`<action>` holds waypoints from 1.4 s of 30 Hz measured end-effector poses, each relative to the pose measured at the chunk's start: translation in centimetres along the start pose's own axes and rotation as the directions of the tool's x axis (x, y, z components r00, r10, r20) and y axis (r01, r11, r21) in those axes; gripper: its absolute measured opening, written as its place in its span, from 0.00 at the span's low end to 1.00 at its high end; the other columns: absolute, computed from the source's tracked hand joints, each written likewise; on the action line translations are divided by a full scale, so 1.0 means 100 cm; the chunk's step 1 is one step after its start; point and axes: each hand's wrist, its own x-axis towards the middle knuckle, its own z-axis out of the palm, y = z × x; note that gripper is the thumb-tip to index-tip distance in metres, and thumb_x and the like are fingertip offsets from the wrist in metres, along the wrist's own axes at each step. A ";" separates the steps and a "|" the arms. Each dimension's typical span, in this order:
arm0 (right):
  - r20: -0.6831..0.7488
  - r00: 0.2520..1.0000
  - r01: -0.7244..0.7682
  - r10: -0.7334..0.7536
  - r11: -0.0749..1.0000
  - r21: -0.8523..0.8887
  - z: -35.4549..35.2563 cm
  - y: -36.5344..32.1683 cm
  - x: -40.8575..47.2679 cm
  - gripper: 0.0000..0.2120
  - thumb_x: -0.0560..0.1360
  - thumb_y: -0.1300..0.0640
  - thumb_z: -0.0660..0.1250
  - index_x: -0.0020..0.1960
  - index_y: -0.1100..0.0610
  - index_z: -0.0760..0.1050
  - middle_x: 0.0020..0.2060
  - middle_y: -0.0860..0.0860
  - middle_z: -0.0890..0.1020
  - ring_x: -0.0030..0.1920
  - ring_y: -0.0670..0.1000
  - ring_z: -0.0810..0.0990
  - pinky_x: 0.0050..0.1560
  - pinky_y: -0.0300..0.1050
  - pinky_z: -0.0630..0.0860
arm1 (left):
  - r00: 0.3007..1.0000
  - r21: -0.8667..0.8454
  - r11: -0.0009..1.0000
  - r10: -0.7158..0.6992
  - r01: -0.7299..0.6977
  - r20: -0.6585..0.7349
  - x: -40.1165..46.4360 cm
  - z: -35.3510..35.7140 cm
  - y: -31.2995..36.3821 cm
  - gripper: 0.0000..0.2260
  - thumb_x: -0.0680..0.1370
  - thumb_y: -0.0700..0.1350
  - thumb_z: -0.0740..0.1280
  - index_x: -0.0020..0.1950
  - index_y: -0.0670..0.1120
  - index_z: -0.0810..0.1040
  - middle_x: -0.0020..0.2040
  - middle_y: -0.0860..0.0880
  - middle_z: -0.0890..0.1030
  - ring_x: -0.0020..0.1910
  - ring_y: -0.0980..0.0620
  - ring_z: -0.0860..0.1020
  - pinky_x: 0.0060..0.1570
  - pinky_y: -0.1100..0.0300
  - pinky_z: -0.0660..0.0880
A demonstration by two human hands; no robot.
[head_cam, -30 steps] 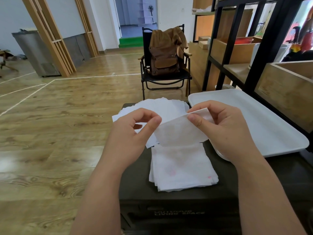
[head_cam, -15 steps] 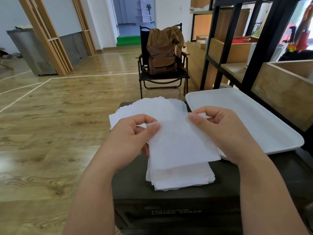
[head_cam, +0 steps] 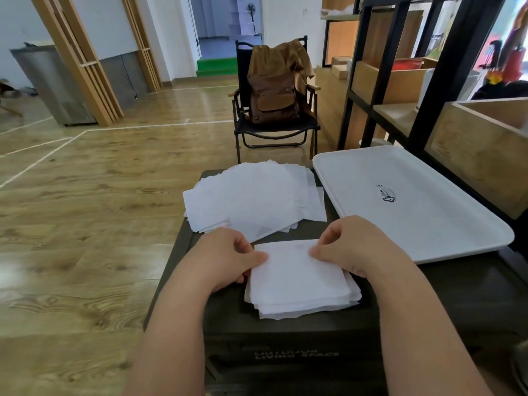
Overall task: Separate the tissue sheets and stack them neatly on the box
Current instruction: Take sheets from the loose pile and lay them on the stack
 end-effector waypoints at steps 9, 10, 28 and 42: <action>-0.330 0.935 0.181 -0.127 0.974 0.137 0.000 0.005 0.003 0.07 0.73 0.49 0.71 0.39 0.47 0.75 0.34 0.45 0.77 0.36 0.44 0.75 0.34 0.38 0.67 | 0.938 0.108 0.972 0.229 -0.207 -0.260 0.014 -0.004 -0.018 0.17 0.74 0.40 0.68 0.57 0.58 0.71 0.50 0.60 0.76 0.51 0.57 0.75 0.42 0.64 0.69; -0.335 0.933 0.187 -0.128 0.971 0.151 0.001 0.005 0.004 0.07 0.73 0.48 0.70 0.39 0.47 0.75 0.34 0.45 0.78 0.36 0.44 0.76 0.34 0.38 0.67 | 0.942 0.121 0.962 0.264 -0.243 -0.206 0.016 -0.001 -0.018 0.17 0.74 0.42 0.69 0.58 0.59 0.72 0.51 0.61 0.75 0.53 0.58 0.74 0.44 0.65 0.68; -0.349 0.926 0.216 -0.144 0.960 0.178 0.001 0.004 0.004 0.07 0.76 0.47 0.67 0.40 0.47 0.76 0.35 0.45 0.79 0.37 0.42 0.76 0.34 0.36 0.65 | 0.848 0.027 0.955 0.275 -0.295 -0.453 0.023 0.007 -0.014 0.06 0.80 0.43 0.65 0.47 0.54 0.78 0.42 0.60 0.79 0.41 0.62 0.76 0.38 0.69 0.68; -0.253 0.903 0.401 -0.347 0.893 0.205 0.007 -0.010 -0.005 0.15 0.71 0.49 0.73 0.52 0.38 0.72 0.48 0.37 0.77 0.46 0.36 0.77 0.38 0.29 0.69 | 0.787 -0.590 0.534 0.290 -0.606 -0.545 -0.008 -0.026 0.011 0.10 0.78 0.42 0.69 0.44 0.58 0.82 0.45 0.58 0.82 0.36 0.57 0.80 0.37 0.68 0.76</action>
